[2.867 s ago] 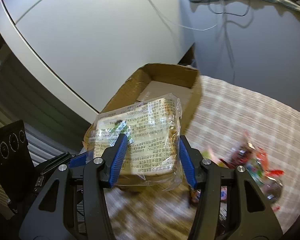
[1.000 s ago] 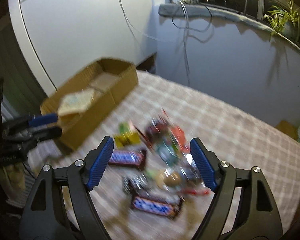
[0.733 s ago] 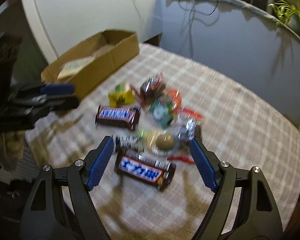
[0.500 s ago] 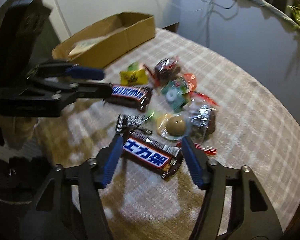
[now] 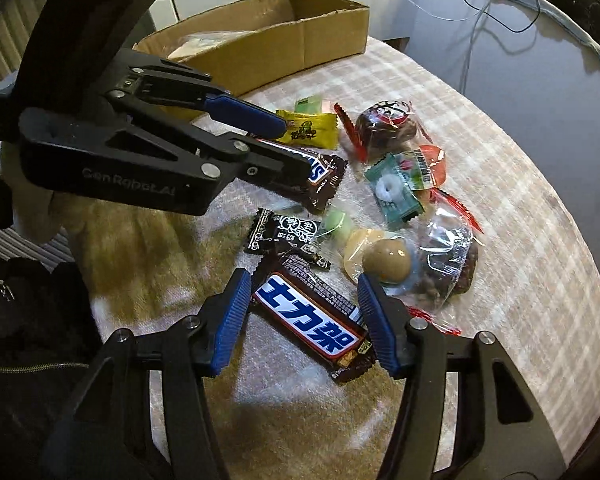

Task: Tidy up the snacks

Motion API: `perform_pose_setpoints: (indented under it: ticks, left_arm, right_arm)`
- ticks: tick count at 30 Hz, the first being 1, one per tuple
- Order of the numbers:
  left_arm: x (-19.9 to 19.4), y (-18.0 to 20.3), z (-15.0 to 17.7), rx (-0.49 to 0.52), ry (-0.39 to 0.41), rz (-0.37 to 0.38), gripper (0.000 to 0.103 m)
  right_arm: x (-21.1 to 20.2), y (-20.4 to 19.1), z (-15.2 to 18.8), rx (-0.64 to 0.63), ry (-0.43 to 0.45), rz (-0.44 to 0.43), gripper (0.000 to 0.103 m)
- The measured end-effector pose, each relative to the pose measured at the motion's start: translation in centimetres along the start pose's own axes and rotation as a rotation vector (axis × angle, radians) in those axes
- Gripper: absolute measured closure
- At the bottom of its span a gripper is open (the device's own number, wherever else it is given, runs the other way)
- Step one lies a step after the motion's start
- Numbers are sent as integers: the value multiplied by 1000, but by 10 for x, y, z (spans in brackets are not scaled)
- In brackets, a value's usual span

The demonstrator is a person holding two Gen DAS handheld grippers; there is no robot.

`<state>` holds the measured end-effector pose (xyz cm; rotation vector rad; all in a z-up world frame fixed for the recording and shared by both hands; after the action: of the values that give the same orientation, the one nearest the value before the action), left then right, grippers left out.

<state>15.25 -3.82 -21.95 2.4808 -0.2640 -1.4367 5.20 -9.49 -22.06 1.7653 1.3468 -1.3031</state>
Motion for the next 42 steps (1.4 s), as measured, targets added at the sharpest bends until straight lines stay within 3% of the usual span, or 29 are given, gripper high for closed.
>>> perform_pose_setpoints:
  ticks: [8,15,23,32,39,42]
  left_arm:
    - [10,-3,6,32,-33,-11,62]
    - [14,-1,6,38,-31,-12,74]
    - [14,-2,5,25,-27,-5,75]
    - [10,-4,8,5,-29,5,76]
    - [5,-4,12,-12,-24,15,76]
    - [3,-4,14,-28,-20,26,76]
  right_arm:
    - [-2,-3,7,-12,-18,-13,48]
    - [-5,-1,13,-15,-39,-22,47]
    - [-16,-2,14,-56,-59,-12,38]
    - [-6,-3,18,-139,-120,7,39]
    - [5,-11,21,-129,-131,-26,57]
    - [3,-10,23,-98,-127,-13,70]
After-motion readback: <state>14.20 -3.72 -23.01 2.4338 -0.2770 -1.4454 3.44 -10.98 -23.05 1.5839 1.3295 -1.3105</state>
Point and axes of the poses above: each gripper's, at about its wrist camera, not at the fingertips, and x roughly the way its jaws point, y to its right, z to its underside, the point moved 10 cm from there along x, roughly the way its jaws point, and after that the axes turned 14 degrees about -x, right-handed, at the moved point
